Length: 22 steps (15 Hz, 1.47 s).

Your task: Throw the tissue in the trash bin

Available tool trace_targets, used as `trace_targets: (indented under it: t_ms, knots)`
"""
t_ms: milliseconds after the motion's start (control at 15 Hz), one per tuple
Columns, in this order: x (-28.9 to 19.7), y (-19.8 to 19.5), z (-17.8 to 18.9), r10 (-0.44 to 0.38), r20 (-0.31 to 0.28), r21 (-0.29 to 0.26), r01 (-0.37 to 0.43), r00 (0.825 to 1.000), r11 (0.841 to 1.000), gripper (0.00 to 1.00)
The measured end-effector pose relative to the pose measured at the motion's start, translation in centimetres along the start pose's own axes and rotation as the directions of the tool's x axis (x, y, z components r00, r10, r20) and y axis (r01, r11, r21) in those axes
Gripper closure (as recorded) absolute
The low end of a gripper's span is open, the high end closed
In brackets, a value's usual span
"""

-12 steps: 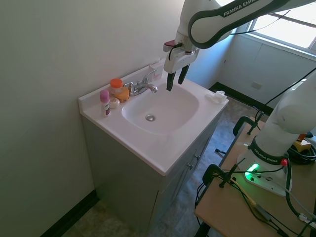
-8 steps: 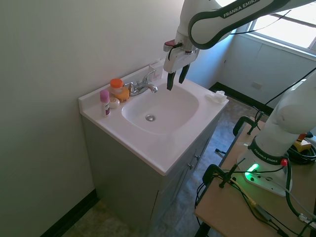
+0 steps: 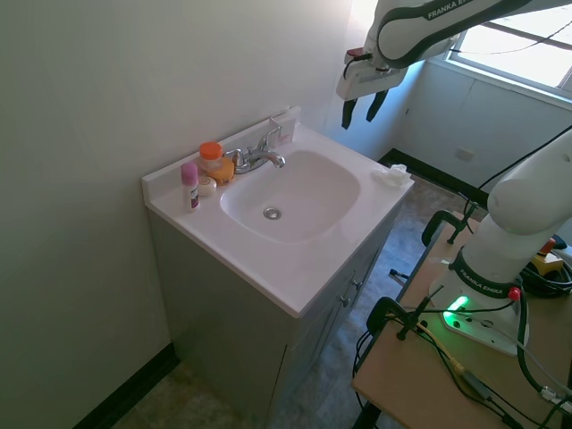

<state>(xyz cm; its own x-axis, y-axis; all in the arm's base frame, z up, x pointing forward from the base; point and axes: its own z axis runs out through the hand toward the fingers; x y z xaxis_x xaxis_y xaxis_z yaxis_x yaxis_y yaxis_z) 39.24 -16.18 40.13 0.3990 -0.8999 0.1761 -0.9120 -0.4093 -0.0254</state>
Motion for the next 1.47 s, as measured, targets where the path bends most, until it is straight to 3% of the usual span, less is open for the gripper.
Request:
trace_targets:
  t_ms: [400,933,1000,1467]
  knots:
    - [1.4,6.5,6.0,0.029,0.035,-0.161,-0.023,0.999,0.987,0.00]
    - [2.2,8.8,14.4,0.058,0.114,-0.226,-0.031,0.992,0.974,0.00]
    - [2.4,8.8,15.0,0.058,0.118,-0.229,-0.030,0.991,0.973,1.00]
    - [3.2,8.1,15.9,0.068,0.117,-0.195,-0.044,0.991,0.980,1.00]
